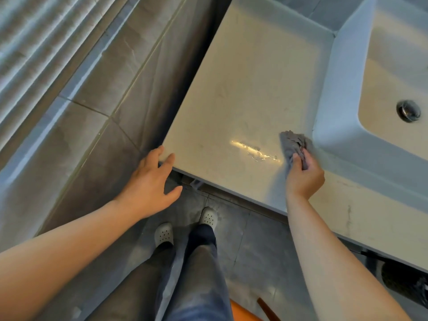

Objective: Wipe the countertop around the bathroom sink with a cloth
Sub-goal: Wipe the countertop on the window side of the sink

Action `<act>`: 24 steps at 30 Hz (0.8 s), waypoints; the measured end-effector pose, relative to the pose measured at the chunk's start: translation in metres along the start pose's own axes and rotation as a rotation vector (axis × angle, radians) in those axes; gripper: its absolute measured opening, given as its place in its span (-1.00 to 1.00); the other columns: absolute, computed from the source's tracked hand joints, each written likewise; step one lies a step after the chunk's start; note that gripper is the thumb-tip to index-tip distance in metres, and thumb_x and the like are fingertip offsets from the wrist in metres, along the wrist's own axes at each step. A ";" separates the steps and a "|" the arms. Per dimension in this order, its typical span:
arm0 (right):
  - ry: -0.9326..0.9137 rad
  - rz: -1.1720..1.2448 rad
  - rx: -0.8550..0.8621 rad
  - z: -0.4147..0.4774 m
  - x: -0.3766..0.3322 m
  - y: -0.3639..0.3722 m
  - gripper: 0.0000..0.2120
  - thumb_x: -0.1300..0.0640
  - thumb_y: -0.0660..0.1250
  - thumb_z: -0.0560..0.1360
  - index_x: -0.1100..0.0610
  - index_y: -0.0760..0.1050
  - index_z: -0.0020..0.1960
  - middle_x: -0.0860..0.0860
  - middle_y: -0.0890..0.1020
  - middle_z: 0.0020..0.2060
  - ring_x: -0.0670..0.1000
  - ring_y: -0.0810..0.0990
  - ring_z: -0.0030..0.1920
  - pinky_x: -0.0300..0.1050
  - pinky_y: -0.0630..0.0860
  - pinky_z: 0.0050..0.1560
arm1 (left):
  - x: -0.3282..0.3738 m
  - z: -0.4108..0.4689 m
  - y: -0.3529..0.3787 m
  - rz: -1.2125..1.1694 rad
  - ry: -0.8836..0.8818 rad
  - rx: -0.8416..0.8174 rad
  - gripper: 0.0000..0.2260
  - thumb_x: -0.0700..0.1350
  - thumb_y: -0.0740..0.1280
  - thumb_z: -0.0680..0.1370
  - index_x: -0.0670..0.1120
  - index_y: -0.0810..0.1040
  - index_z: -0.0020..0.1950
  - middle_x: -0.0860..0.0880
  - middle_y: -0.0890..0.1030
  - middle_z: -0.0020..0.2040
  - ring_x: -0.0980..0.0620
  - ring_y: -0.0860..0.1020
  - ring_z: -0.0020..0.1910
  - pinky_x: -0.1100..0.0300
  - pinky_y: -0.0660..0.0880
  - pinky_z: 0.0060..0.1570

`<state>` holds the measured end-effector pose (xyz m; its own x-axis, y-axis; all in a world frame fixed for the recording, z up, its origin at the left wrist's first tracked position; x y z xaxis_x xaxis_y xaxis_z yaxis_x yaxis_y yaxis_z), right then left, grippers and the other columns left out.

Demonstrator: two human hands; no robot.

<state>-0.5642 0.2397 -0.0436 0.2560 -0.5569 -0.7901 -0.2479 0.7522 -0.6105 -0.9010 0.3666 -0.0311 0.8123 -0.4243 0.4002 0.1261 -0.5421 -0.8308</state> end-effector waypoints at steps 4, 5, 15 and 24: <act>-0.156 -0.056 -0.038 -0.026 -0.021 0.027 -0.71 0.15 0.36 0.50 0.18 0.57 0.19 0.06 0.66 0.09 0.00 0.60 0.06 -0.20 0.48 0.10 | -0.002 0.000 0.001 -0.021 -0.006 -0.009 -0.28 0.18 0.26 0.51 -0.06 0.03 0.55 -0.06 -0.10 0.54 -0.07 -0.01 0.51 0.07 0.14 0.43; -0.191 -0.074 -0.073 -0.038 -0.028 0.037 -0.71 0.14 0.35 0.50 0.18 0.58 0.19 0.06 0.66 0.08 0.05 0.60 0.06 -0.14 0.50 0.11 | -0.003 0.000 0.002 -0.031 -0.006 -0.010 -0.28 0.18 0.26 0.51 -0.05 0.03 0.55 -0.05 -0.11 0.54 -0.06 -0.01 0.51 0.07 0.14 0.43; -0.090 0.213 -0.620 -0.155 -0.069 0.059 -0.69 0.17 0.40 0.47 0.03 0.55 0.20 -0.15 0.61 0.08 -0.24 0.56 0.10 -0.33 0.45 0.15 | -0.008 -0.001 -0.002 -0.051 0.020 -0.022 -0.29 0.15 0.29 0.50 -0.05 0.07 0.54 -0.01 -0.08 0.54 -0.03 0.05 0.50 0.08 0.18 0.44; 0.162 0.112 0.084 -0.115 0.006 -0.043 -0.69 0.12 0.35 0.52 0.09 0.53 0.25 -0.04 0.60 0.15 -0.08 0.54 0.17 -0.04 0.49 0.23 | -0.006 -0.001 0.001 -0.020 0.008 -0.037 -0.27 0.18 0.26 0.51 -0.05 0.02 0.55 0.00 -0.14 0.54 -0.03 -0.02 0.51 0.07 0.16 0.45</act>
<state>-0.6595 0.1638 -0.0286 0.0756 -0.5123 -0.8555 -0.1859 0.8357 -0.5168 -0.9060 0.3679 -0.0337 0.8049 -0.4190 0.4203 0.1214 -0.5769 -0.8077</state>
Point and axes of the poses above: each hand's wrist, its own z-axis towards the middle knuckle, its own y-axis out of the palm, x = y × z, the point moved 6 cm from there along z, towards the middle knuckle
